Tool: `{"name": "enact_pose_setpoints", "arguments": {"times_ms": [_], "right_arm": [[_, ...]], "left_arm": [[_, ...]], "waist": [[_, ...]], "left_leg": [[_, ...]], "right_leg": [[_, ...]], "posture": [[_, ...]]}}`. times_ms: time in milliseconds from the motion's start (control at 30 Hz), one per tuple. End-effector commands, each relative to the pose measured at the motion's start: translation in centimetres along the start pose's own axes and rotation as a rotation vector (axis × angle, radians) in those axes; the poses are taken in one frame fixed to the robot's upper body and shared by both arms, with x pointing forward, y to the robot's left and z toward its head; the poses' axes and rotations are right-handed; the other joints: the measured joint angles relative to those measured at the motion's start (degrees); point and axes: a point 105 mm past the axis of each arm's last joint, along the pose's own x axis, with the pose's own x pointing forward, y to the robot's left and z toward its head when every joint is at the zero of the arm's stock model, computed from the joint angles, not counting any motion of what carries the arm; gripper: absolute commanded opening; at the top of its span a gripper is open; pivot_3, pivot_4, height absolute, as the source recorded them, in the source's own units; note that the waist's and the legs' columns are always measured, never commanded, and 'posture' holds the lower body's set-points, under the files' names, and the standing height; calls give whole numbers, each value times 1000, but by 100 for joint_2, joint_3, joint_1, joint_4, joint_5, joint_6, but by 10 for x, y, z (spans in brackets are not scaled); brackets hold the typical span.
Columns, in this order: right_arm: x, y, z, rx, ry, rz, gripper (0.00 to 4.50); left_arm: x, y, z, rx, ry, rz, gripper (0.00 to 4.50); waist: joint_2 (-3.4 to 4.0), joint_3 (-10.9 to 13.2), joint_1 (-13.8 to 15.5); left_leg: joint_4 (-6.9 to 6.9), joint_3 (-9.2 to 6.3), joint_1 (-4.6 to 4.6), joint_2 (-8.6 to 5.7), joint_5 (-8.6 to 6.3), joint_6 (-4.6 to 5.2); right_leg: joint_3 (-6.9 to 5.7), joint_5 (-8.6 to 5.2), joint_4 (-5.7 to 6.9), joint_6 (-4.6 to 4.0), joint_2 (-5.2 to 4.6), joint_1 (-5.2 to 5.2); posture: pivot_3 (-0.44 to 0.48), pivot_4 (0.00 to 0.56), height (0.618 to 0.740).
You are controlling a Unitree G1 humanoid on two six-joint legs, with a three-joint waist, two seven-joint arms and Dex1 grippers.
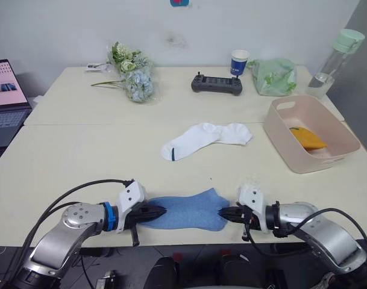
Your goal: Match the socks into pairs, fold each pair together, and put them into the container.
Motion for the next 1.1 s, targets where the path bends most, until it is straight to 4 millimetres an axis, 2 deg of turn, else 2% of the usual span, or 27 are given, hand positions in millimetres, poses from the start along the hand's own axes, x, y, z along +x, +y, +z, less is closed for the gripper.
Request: {"name": "enact_pose_setpoints", "arguments": {"times_ms": [33, 167, 233, 333, 467, 633, 667, 767, 833, 933, 1100], "right_arm": [[2, 8, 44, 7, -165, 36, 40], [25, 0, 52, -16, -169, -3, 40], [42, -6, 42, -20, -123, -27, 40], [48, -14, 27, 7, -84, -66, 40], [32, -25, 4, 20, -5, -108, 40], [7, -27, -12, 56, 23, -145, 40], [4, -24, -11, 52, 10, -142, 40], [-6, -11, 19, 57, -118, -118, 40], [-11, -8, 30, 92, -172, -115, 40], [-23, -11, 40, 141, -227, -141, 654], [-30, -17, 36, 169, -201, -188, 2381]], "left_arm": [[-7, -2, 18, 111, -13, -29, 0], [4, 2, 31, 94, -63, -31, 0], [12, 6, 23, 121, -30, -24, 0], [20, 12, 10, 123, 15, -5, 0], [22, 17, -9, 104, 63, 11, 0], [23, 16, -12, 102, 63, 9, 0], [23, 16, -12, 106, 59, 9, 0], [24, 11, 10, 145, -28, -15, 0], [22, 5, 21, 167, -61, -48, 0], [22, -8, 29, 250, -64, -144, 0], [31, -10, 26, 275, -61, -159, 0]], "waist": [[-2, 5, -30], [0, 6, -17], [-1, 6, 0], [0, 7, 0], [3, 2, 9], [5, -2, 8], [5, -3, 7], [6, -1, 7], [7, 2, 5], [9, 7, 4], [8, 8, 4]], "left_leg": [[0, -1, -3, 4, 0, -1], [-3, -1, -4, 3, 0, -1], [-3, -1, -7, 1, 0, -1], [-6, 2, -16, -5, 1, -3], [-3, -2, -28, -5, 2, -3], [-6, -2, 5, -7, -1, 0], [-7, -2, 8, -6, -1, 0], [-11, -6, 11, -6, -1, 0], [-11, -5, 6, -5, 0, 0], [-13, -6, 0, -5, 0, 0], [-30, -3, 1, -5, 0, 0]], "right_leg": [[1, 0, 3, -1, 4, -3], [3, 1, 3, -1, 7, -8], [2, 0, -6, -1, 6, -8], [2, 0, -15, 0, 0, -16], [-2, 1, -16, -1, -4, -22], [-2, 0, -26, 0, -7, 19], [-4, 0, -30, 0, -6, 25], [-6, 0, -35, 0, -6, 31], [-5, 0, -36, 0, -6, 27], [-6, 1, -37, 0, -5, 22], [-5, 1, -47, 0, -5, 19]], "posture": [[0, 150, 740], [0, 150, 740], [0, 150, 740], [0, 150, 740], [0, 150, 740], [0, 150, 740], [0, 150, 740], [0, 150, 740], [0, 150, 740], [0, 150, 740], [0, 150, 740]]}}
